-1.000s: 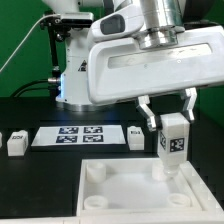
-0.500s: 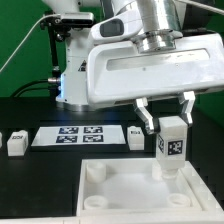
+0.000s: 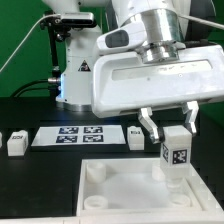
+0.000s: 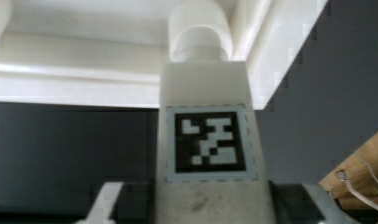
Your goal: Assemble one leg
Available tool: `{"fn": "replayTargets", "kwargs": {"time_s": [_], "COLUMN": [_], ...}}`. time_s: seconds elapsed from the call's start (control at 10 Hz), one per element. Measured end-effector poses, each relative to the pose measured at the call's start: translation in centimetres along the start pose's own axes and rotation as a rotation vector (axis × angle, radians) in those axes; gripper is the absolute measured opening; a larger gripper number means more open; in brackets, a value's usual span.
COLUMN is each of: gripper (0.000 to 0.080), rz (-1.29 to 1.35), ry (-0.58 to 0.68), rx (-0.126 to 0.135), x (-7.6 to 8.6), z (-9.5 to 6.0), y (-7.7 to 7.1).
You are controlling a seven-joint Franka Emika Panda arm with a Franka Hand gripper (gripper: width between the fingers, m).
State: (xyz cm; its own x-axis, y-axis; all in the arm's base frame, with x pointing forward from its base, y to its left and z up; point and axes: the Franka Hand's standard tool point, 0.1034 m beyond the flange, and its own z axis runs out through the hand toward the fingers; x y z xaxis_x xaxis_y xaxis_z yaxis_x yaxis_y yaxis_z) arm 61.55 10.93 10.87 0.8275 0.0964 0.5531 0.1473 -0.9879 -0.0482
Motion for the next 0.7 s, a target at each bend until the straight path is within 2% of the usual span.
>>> {"fn": "replayTargets", "kwargs": {"time_s": [0.7], "gripper": [0.0294], "rz": [0.003], "ry": [0.002], "rx": [-0.001], "x": [-0.37], "z": [0.66], "y": [0.01]}}
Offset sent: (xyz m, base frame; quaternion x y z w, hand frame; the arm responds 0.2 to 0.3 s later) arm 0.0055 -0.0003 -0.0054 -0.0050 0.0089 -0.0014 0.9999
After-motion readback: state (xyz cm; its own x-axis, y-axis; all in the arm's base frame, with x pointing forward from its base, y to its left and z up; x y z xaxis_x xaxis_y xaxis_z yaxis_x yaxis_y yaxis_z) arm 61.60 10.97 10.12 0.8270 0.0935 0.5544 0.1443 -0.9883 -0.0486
